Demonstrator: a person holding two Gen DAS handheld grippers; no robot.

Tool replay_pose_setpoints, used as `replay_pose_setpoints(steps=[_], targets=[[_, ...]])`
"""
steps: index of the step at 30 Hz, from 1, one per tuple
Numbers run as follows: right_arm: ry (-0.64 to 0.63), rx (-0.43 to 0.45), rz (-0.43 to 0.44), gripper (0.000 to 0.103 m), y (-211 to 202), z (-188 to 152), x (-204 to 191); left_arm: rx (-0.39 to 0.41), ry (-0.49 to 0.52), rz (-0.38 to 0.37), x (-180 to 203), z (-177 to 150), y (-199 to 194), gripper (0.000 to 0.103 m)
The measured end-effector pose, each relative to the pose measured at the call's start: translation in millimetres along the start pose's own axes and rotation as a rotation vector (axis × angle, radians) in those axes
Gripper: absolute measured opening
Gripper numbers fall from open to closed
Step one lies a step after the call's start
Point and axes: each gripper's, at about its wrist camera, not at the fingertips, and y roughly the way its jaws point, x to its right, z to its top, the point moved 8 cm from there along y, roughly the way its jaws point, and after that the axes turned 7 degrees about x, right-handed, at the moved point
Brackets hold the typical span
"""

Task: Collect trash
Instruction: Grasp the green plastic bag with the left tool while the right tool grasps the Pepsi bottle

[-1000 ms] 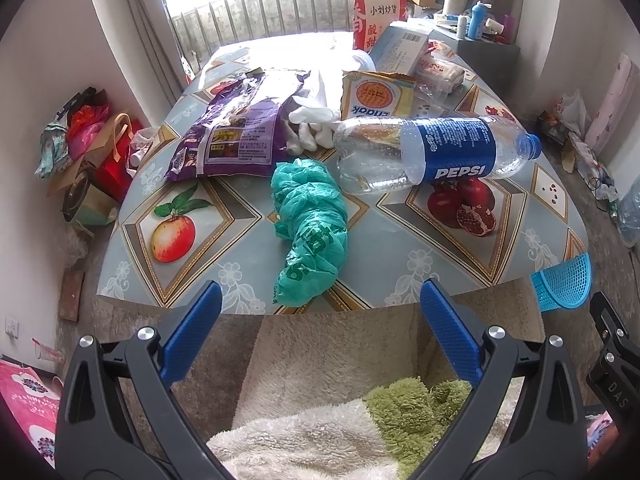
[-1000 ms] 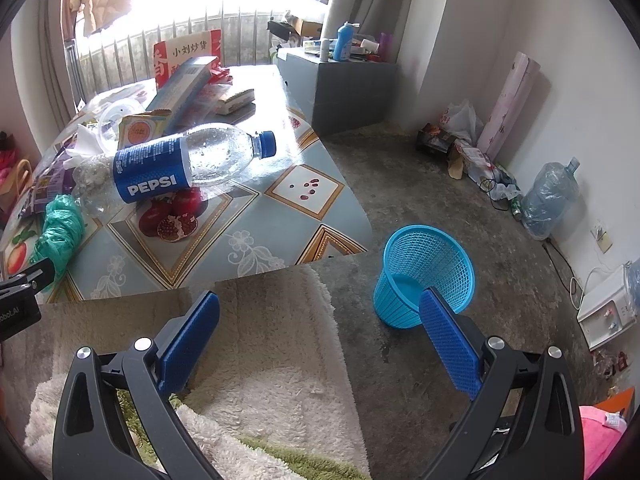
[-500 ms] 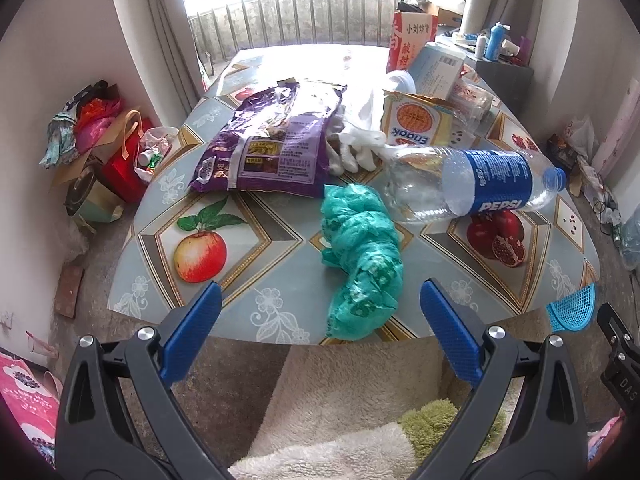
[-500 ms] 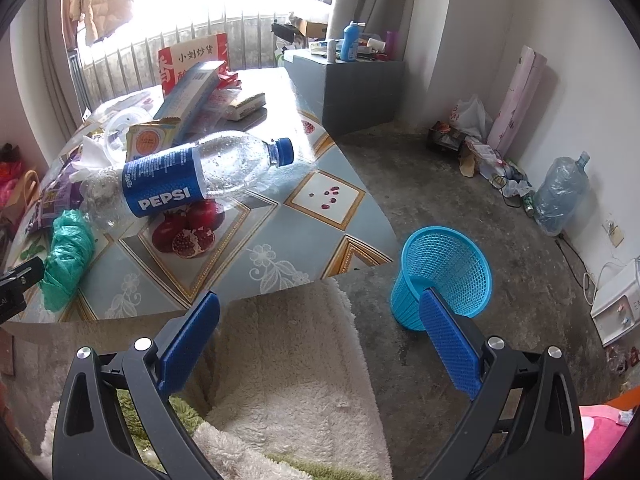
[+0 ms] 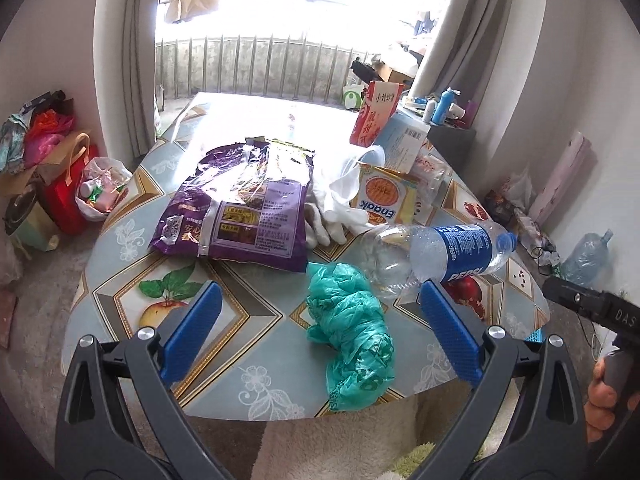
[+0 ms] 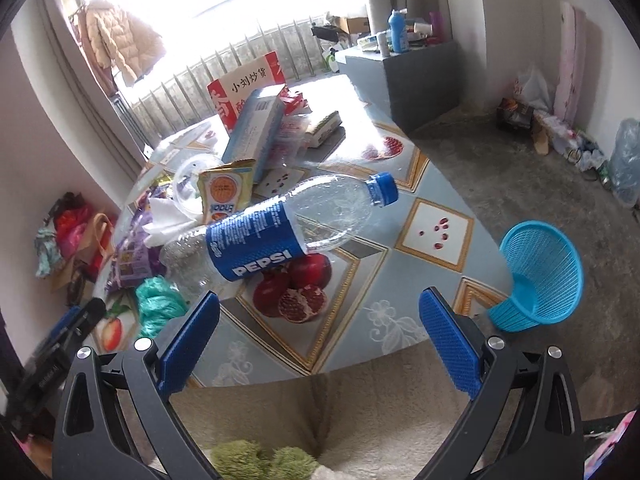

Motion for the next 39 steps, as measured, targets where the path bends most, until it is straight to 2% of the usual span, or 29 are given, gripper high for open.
replay_pose_setpoints(steps=[6, 11, 15, 16, 18, 19, 21, 23, 25, 27, 32, 36, 39], targets=[[0.289, -0.111, 0.176, 0.097, 33, 4, -14, -0.075, -0.015, -0.092, 8, -12, 20, 0.096], [0.465, -0.184, 0.234, 0.097, 66, 3, -27, -0.097, -0.002, -0.137, 14, -18, 31, 0.095], [0.565, -0.192, 0.226, 0.095, 88, 5, -32, -0.12, 0.015, -0.15, 14, -23, 38, 0.093], [0.583, -0.196, 0.219, 0.094, 95, 6, -33, -0.128, 0.013, -0.158, 14, -24, 40, 0.091], [0.634, -0.215, 0.212, 0.092, 108, 5, -34, -0.158, 0.006, -0.171, 14, -28, 46, 0.076], [0.659, -0.225, 0.206, 0.09, 114, 4, -33, -0.181, -0.004, -0.179, 14, -31, 50, 0.074], [0.712, -0.24, 0.201, 0.087, 125, 1, -31, -0.22, -0.029, -0.187, 11, -37, 56, 0.063], [0.747, -0.25, 0.197, 0.08, 134, -3, -29, -0.25, -0.048, -0.198, 9, -41, 61, 0.057], [0.778, -0.264, 0.227, 0.068, 142, -6, -28, -0.268, -0.066, -0.209, 7, -43, 64, 0.054], [0.782, -0.277, 0.26, 0.067, 143, -5, -26, -0.264, -0.066, -0.212, 6, -42, 64, 0.051], [0.69, -0.307, 0.256, 0.066, 136, 1, -13, -0.277, -0.065, -0.215, 7, -41, 64, 0.047], [0.544, -0.369, 0.237, 0.065, 128, 6, 1, -0.283, -0.059, -0.217, 13, -40, 64, 0.045], [0.417, -0.378, 0.202, 0.065, 118, 9, 13, -0.29, -0.05, -0.224, 21, -42, 65, 0.045]])
